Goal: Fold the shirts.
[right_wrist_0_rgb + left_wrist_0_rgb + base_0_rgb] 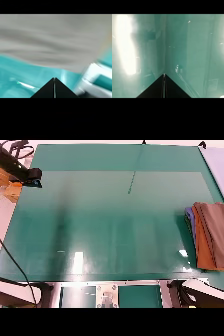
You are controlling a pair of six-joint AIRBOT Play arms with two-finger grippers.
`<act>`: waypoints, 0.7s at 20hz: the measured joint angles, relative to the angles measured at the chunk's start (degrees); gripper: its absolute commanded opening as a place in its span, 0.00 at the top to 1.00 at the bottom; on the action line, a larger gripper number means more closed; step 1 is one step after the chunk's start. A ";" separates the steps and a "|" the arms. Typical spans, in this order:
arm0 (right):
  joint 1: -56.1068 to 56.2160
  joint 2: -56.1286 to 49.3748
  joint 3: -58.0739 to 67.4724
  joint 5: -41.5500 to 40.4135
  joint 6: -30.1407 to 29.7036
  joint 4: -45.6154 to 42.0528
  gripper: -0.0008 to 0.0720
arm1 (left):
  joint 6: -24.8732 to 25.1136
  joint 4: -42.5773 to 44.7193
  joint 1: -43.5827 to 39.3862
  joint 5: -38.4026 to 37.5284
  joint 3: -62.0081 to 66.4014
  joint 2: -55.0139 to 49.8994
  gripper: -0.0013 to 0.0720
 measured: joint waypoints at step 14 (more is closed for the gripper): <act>51.69 27.71 -35.17 -28.46 -8.63 14.21 0.97 | -9.16 -3.69 -17.79 13.22 -53.79 37.05 0.95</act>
